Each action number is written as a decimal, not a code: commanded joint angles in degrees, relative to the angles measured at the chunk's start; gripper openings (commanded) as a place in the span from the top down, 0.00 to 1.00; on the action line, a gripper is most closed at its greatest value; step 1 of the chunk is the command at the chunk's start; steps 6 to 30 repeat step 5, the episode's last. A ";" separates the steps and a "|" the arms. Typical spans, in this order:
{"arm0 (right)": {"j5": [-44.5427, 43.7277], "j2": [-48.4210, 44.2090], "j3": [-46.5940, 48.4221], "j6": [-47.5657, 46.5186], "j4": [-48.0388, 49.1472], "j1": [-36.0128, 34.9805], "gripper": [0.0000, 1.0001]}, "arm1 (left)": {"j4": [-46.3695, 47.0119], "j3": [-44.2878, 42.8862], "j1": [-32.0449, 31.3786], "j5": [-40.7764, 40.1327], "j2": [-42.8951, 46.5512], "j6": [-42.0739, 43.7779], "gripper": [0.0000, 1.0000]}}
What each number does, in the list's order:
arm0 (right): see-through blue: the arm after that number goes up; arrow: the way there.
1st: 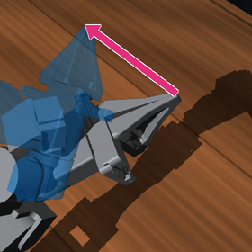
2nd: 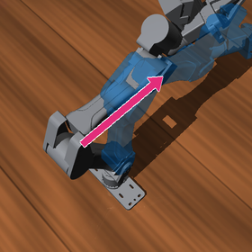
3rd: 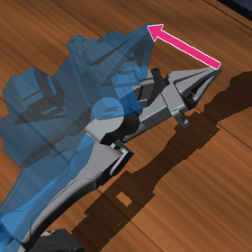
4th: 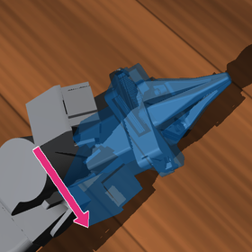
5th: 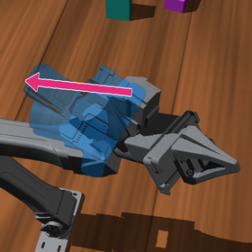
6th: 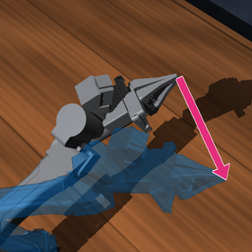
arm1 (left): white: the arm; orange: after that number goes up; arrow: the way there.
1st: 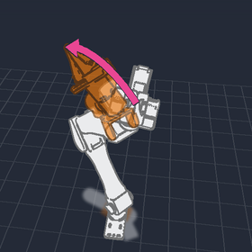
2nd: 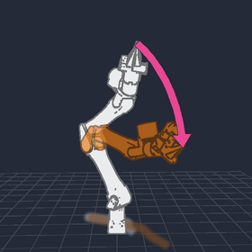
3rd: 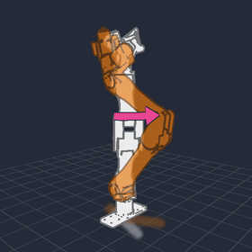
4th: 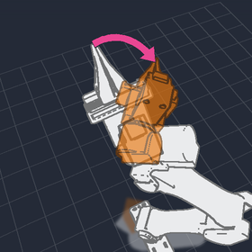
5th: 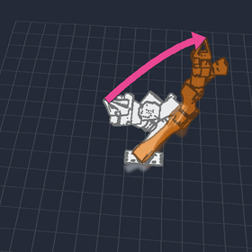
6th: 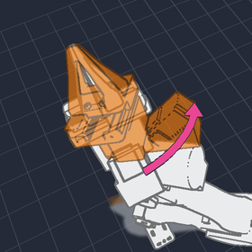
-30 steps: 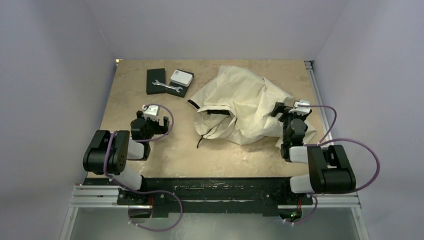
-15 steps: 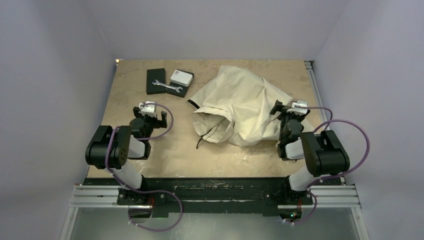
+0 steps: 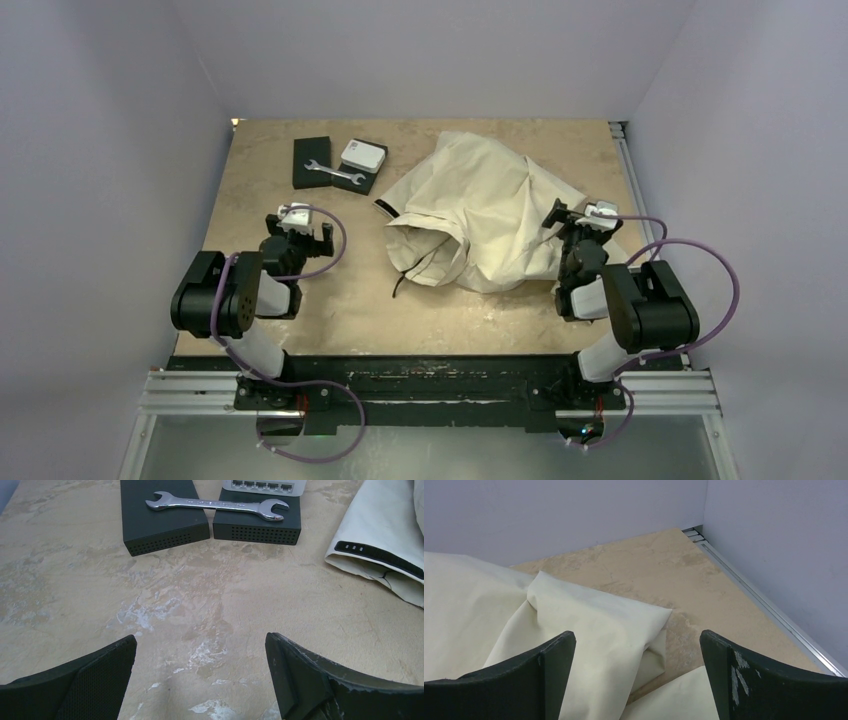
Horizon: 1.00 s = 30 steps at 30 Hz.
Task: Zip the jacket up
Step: Reset both arms
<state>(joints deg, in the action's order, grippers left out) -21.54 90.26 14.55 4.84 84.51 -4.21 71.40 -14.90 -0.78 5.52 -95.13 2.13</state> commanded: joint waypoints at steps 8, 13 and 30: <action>-0.88 -0.25 -0.31 -1.33 3.13 -0.12 0.01 | 1.80 -0.39 0.17 -0.29 0.06 -1.03 0.01; -0.88 -0.25 -0.31 -1.33 3.13 -0.12 0.01 | 1.80 -0.39 0.17 -0.29 0.06 -1.03 0.01; -0.88 -0.25 -0.31 -1.33 3.13 -0.12 0.01 | 1.80 -0.39 0.17 -0.29 0.06 -1.03 0.01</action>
